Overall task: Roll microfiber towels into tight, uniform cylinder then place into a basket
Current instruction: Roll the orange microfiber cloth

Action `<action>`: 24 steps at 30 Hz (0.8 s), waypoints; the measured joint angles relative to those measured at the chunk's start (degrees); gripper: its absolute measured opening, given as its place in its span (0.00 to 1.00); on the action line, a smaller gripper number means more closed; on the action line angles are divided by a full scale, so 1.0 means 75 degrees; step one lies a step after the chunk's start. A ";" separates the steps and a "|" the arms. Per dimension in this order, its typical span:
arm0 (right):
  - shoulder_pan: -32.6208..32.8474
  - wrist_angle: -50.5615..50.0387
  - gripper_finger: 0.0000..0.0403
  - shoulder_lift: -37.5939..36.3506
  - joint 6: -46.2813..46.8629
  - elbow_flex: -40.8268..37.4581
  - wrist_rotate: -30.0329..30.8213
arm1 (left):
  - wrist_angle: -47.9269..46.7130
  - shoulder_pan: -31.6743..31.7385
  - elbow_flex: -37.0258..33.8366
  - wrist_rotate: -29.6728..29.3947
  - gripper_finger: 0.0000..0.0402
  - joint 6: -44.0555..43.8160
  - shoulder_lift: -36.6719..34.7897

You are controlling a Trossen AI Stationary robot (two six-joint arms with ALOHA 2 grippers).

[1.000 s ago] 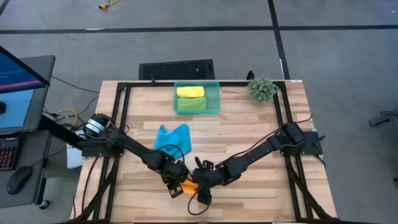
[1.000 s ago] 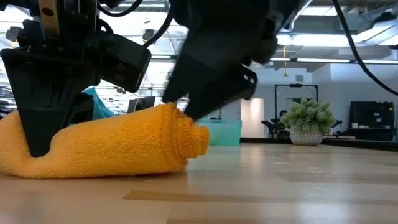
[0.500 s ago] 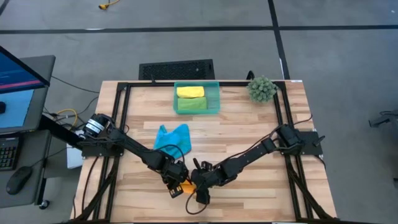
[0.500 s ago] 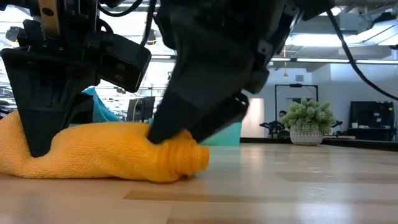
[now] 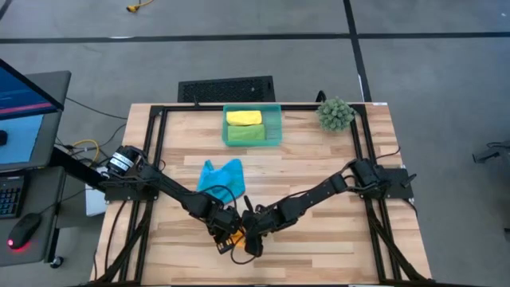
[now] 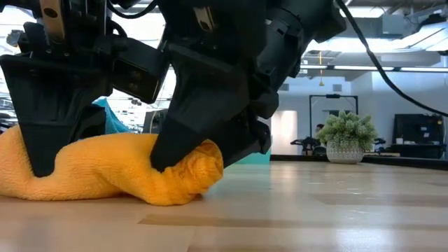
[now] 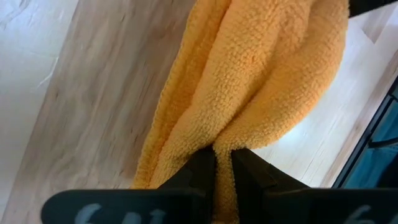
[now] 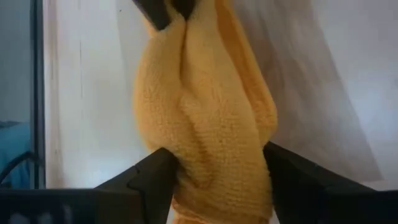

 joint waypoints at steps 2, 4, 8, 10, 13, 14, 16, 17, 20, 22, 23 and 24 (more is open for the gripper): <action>-0.0015 -0.0008 0.55 0.0016 0.0003 0.0000 -0.0103 | 0.0002 0.0001 -0.0002 -0.0002 0.06 0.0022 0.0000; -0.0017 -0.0023 0.47 0.0026 -0.0002 -0.0004 -0.0154 | 0.0007 0.0001 -0.0002 -0.0002 0.06 0.0025 0.0000; -0.0017 0.0017 0.26 -0.0008 -0.0175 -0.0044 -0.0249 | 0.0017 0.0001 -0.0002 -0.0008 0.06 0.0028 0.0000; -0.0015 0.0087 0.15 -0.0011 -0.0323 -0.0055 -0.0333 | 0.0014 0.0001 -0.0002 -0.0016 0.06 0.0056 0.0000; -0.0015 0.0105 0.09 -0.0011 -0.0438 -0.0060 -0.0402 | 0.0019 -0.0001 -0.0002 -0.0083 0.06 0.0085 0.0000; -0.0015 0.0114 0.09 -0.0011 -0.0470 -0.0061 -0.0447 | 0.0020 -0.0002 -0.0002 -0.0119 0.06 0.0132 0.0000; -0.0015 0.0125 0.09 -0.0011 -0.0470 -0.0061 -0.0490 | 0.0022 -0.0002 -0.0002 -0.0141 0.06 0.0360 0.0000; -0.0015 0.0123 0.09 -0.0011 -0.0456 -0.0061 -0.0502 | 0.0024 -0.0002 -0.0002 -0.0139 0.07 0.0479 0.0000; -0.0012 0.0125 0.11 -0.0008 -0.0447 -0.0061 -0.0505 | 0.0028 -0.0016 -0.0002 -0.0145 0.11 0.0623 0.0000; -0.0012 0.0125 0.11 -0.0008 -0.0437 -0.0061 -0.0505 | 0.0059 -0.0049 -0.0002 -0.0151 0.16 0.0629 0.0000; -0.0012 0.0122 0.11 -0.0008 -0.0437 -0.0061 -0.0505 | 0.0089 -0.0064 -0.0002 -0.0167 0.19 0.0635 0.0000; -0.0012 0.0125 0.11 -0.0008 -0.0437 -0.0061 -0.0505 | 0.0119 -0.0081 -0.0002 -0.0183 0.22 0.0652 0.0000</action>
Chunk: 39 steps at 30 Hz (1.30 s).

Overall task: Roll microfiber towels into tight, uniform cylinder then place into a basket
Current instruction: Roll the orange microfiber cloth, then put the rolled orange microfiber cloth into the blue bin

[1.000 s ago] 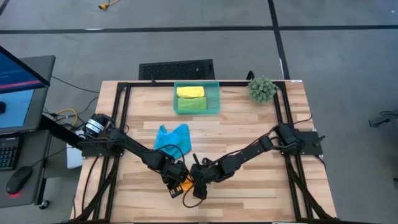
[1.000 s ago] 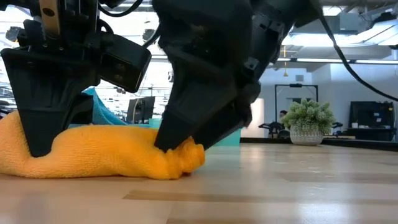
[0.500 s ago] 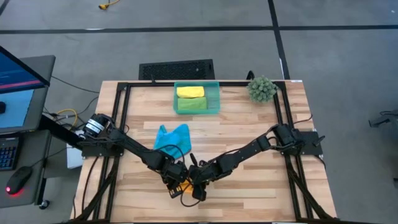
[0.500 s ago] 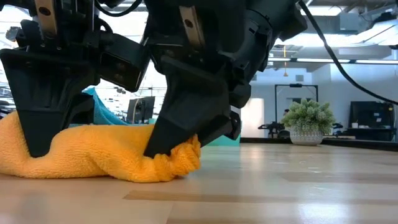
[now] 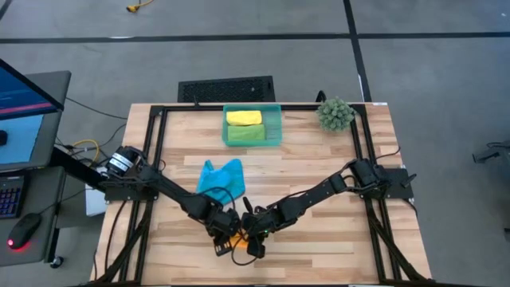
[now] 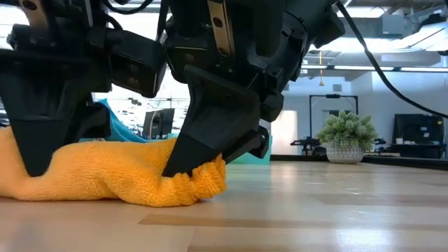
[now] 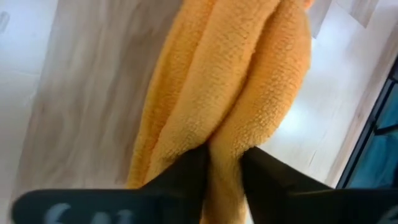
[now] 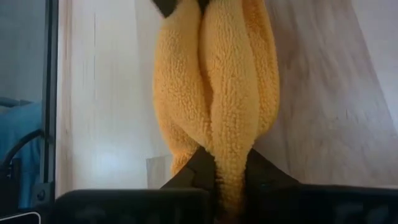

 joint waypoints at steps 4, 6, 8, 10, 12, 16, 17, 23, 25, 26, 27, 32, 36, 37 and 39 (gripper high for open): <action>0.0003 -0.0003 0.09 0.0000 -0.0003 0.0000 -0.0003 | 0.0072 -0.0035 0.0000 0.0025 0.34 0.0093 -0.0006; 0.0004 -0.0003 0.09 0.0000 -0.0009 0.0000 -0.0001 | 0.0078 -0.0032 0.0000 0.0178 0.39 0.0459 -0.0022; 0.0009 -0.0004 0.09 0.0000 -0.0028 0.0000 -0.0003 | 0.0075 -0.0039 -0.0001 0.0181 0.41 0.0572 -0.0086; 0.0009 -0.0006 0.10 0.0000 -0.0041 0.0000 -0.0015 | 0.0033 -0.0147 -0.0017 -0.0103 0.43 0.0599 -0.0251; 0.0010 -0.0006 0.10 0.0000 -0.0048 0.0000 -0.0017 | -0.0028 -0.0285 -0.0044 -0.0529 0.43 0.0655 -0.0434; 0.0012 -0.0009 0.10 0.0000 -0.0055 0.0000 -0.0015 | -0.0596 -0.0562 -0.0061 -0.1369 0.44 0.0557 -0.0909; 0.0012 -0.0010 0.10 -0.0009 -0.0058 0.0000 -0.0014 | -0.0803 -0.0626 -0.0061 -0.1533 0.44 0.0506 -0.1006; 0.0030 -0.0258 0.10 -0.0261 -0.0201 -0.0028 -0.0024 | -0.1924 -0.0914 -0.0061 -0.2300 0.44 0.0124 -0.1347; 0.0047 -0.0348 0.10 -0.0300 -0.0287 -0.0038 -0.0009 | -0.2086 -0.0994 -0.0052 -0.2538 0.44 0.0268 -0.1367; 0.0044 -0.0369 0.10 -0.0349 -0.0317 -0.0038 -0.0006 | -0.2224 -0.1036 -0.0050 -0.2692 0.44 0.0299 -0.1367; 0.0041 -0.0512 0.10 -0.0414 -0.0365 -0.0041 0.0008 | -0.2426 -0.1054 -0.0050 -0.2843 0.44 0.0303 -0.1367; 0.0039 -0.0670 0.10 -0.0460 -0.0547 -0.0047 0.0133 | -0.2843 -0.1056 -0.0048 -0.3102 0.42 0.0286 -0.1410; -0.0014 -0.0676 0.10 -0.0460 -0.0693 -0.0041 0.0137 | -0.2813 -0.1185 -0.0045 -0.3495 0.37 0.0214 -0.1651; -0.0026 -0.0676 0.10 -0.0460 -0.0731 -0.0038 0.0131 | -0.2813 -0.1246 -0.0044 -0.3616 0.35 0.0104 -0.1746; -0.0049 -0.0671 0.10 -0.0464 -0.0799 -0.0038 0.0134 | -0.2700 -0.1393 -0.0042 -0.3888 0.32 -0.0245 -0.1968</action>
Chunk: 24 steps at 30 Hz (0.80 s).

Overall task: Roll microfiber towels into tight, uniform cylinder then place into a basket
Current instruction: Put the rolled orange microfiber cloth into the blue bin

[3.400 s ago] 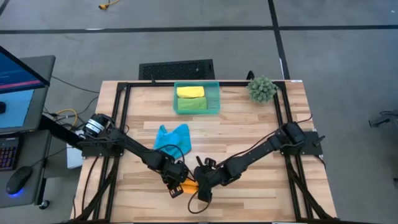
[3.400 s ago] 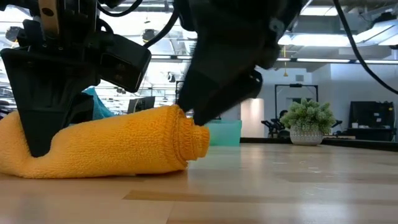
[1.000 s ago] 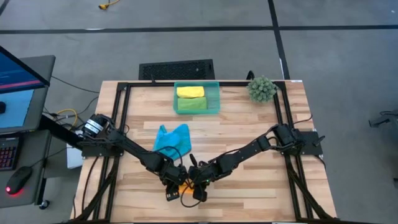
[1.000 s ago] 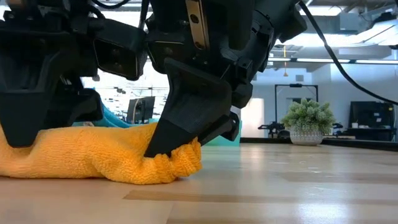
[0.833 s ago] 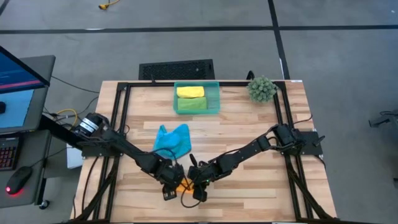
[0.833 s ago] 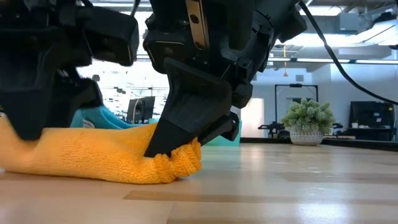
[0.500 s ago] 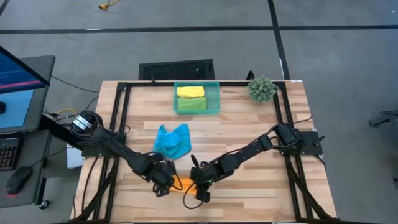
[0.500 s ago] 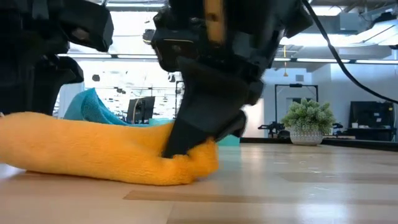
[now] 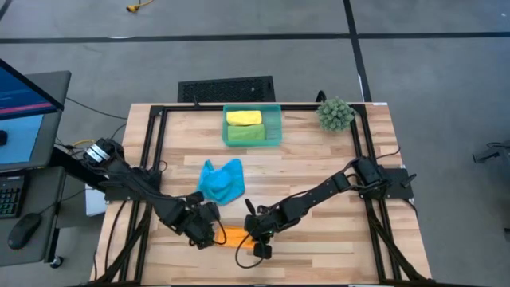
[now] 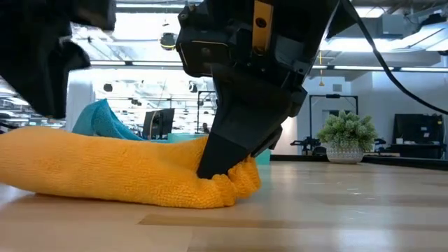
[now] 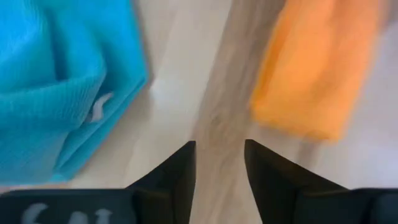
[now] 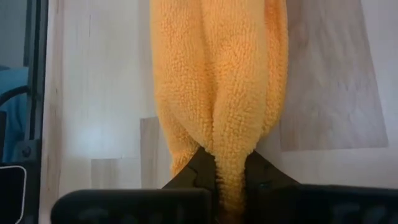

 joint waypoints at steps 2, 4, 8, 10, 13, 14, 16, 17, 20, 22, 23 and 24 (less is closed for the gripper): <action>-0.0013 -0.0079 0.10 -0.0077 -0.0105 -0.0001 0.0063 | 0.0329 -0.0201 0.0013 -0.0291 0.29 -0.0196 -0.0140; -0.0027 -0.0062 0.10 -0.0096 -0.0153 -0.0006 0.0105 | 0.0565 -0.0447 0.0013 -0.0602 0.26 -0.0198 -0.0213; -0.0041 -0.0143 0.10 -0.0211 -0.0157 -0.0009 0.0128 | 0.0907 -0.0808 0.0016 -0.1333 0.22 -0.0035 -0.0157; -0.0038 -0.0117 0.10 -0.0218 -0.0145 0.0002 0.0125 | 0.1150 -0.0832 0.0016 -0.1667 0.21 -0.0017 -0.0104; -0.0038 -0.0140 0.10 -0.0218 -0.0107 0.0000 0.0124 | 0.1651 -0.0810 0.0016 -0.1812 0.20 0.0075 -0.0119; -0.0035 -0.0139 0.10 -0.0218 -0.0102 0.0000 0.0122 | 0.1781 -0.0781 0.0019 -0.1781 0.20 0.0136 -0.0117; -0.0035 -0.0161 0.10 -0.0218 -0.0096 0.0000 0.0122 | 0.1846 -0.0761 0.0019 -0.1534 0.21 0.0297 -0.0117; -0.0035 -0.0157 0.10 -0.0218 -0.0094 0.0000 0.0120 | 0.1858 -0.0761 0.0019 -0.1311 0.22 0.0445 -0.0115; -0.0035 -0.0145 0.10 -0.0218 -0.0097 0.0000 0.0115 | 0.1854 -0.0752 0.0022 -0.0979 0.25 0.0551 -0.0041; -0.0035 -0.0136 0.10 -0.0221 -0.0102 0.0000 0.0107 | 0.1894 -0.0745 0.0024 -0.0998 0.26 0.0518 -0.0027; -0.0035 -0.0139 0.10 -0.0224 -0.0102 0.0003 0.0102 | 0.1933 -0.0743 0.0025 -0.1040 0.27 0.0505 -0.0014; -0.0035 -0.0131 0.10 -0.0224 -0.0102 0.0003 0.0102 | 0.1926 -0.0740 0.0025 -0.1089 0.27 0.0498 -0.0007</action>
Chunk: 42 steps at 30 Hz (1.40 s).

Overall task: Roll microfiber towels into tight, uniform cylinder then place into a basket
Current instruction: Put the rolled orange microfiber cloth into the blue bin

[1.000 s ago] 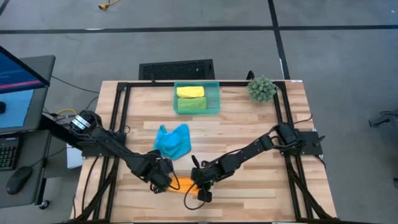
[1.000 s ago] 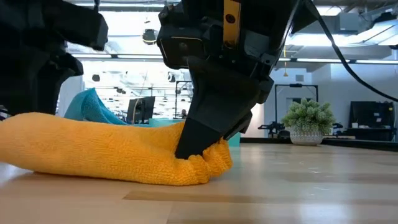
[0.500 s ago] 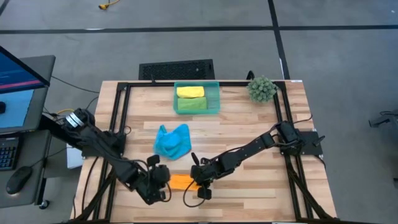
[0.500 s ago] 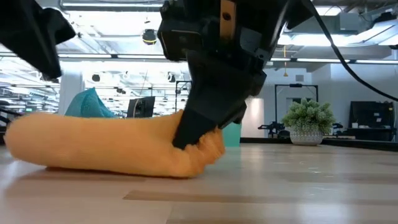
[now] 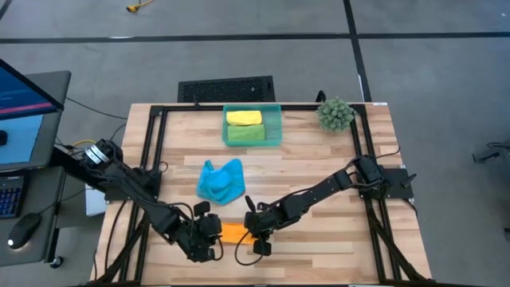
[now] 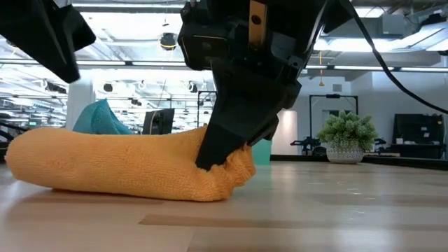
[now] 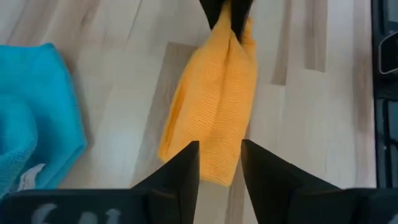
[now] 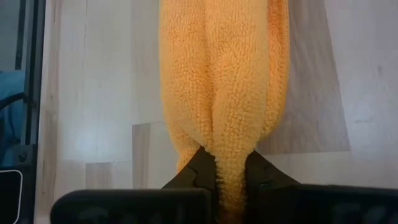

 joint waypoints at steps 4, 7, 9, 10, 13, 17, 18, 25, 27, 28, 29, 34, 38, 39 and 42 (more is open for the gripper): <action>0.0012 -0.0018 0.10 -0.0003 0.0011 0.0003 -0.0003 | -0.0005 -0.0003 0.0000 0.0037 0.28 0.0068 0.0005; 0.0015 -0.0037 0.10 -0.0003 0.0012 0.0006 -0.0003 | -0.0024 -0.0003 0.0000 0.0050 0.28 0.0107 0.0005; 0.0012 -0.0042 0.10 -0.0003 0.0012 0.0006 -0.0005 | -0.0070 -0.0009 0.0000 0.0144 0.30 0.0045 0.0005; 0.0012 -0.0048 0.10 -0.0006 0.0014 0.0006 -0.0006 | -0.0084 -0.0006 0.0000 0.0263 0.31 -0.0009 0.0005; 0.0012 -0.0070 0.10 -0.0007 0.0015 0.0006 -0.0006 | -0.0078 -0.0009 0.0000 0.0478 0.34 -0.0040 0.0005; 0.0012 -0.0092 0.10 -0.0015 0.0015 0.0015 -0.0006 | -0.0082 -0.0012 0.0000 0.0520 0.39 -0.0190 0.0005; 0.0012 -0.0095 0.10 -0.0015 0.0015 0.0015 -0.0006 | -0.0084 -0.0012 0.0000 0.0551 0.40 -0.0273 0.0005; 0.0012 -0.0098 0.10 -0.0015 0.0015 0.0017 -0.0009 | -0.0117 -0.0006 -0.0174 0.0562 0.49 -0.0107 0.0005; 0.0014 -0.0098 0.10 -0.0015 0.0012 0.0017 -0.0009 | -0.0034 -0.0003 -0.0491 0.0323 0.50 -0.0230 0.0005; 0.0015 -0.0101 0.10 -0.0015 0.0012 0.0017 -0.0009 | 0.0093 -0.0003 -0.0696 0.0195 0.50 -0.0399 0.0005; 0.0015 -0.0106 0.10 -0.0015 0.0012 0.0017 -0.0009 | 0.0217 -0.0003 -0.0887 0.0100 0.50 -0.0626 0.0005; 0.0012 -0.0156 0.10 -0.0015 -0.0015 0.0017 -0.0012 | 0.1045 -0.0041 -0.1549 0.0092 0.49 -0.1343 0.0005; 0.0012 -0.0156 0.10 -0.0017 -0.0034 0.0017 -0.0012 | 0.1821 -0.0110 -0.1787 -0.0023 0.48 -0.1167 0.0005; 0.0012 -0.0157 0.10 -0.0017 -0.0035 0.0017 -0.0012 | 0.1931 -0.0117 -0.1808 -0.0065 0.48 -0.1071 0.0004; 0.0012 -0.0156 0.10 -0.0017 -0.0038 0.0017 -0.0012 | 0.1911 -0.0114 -0.1821 -0.0209 0.48 -0.0857 -0.0210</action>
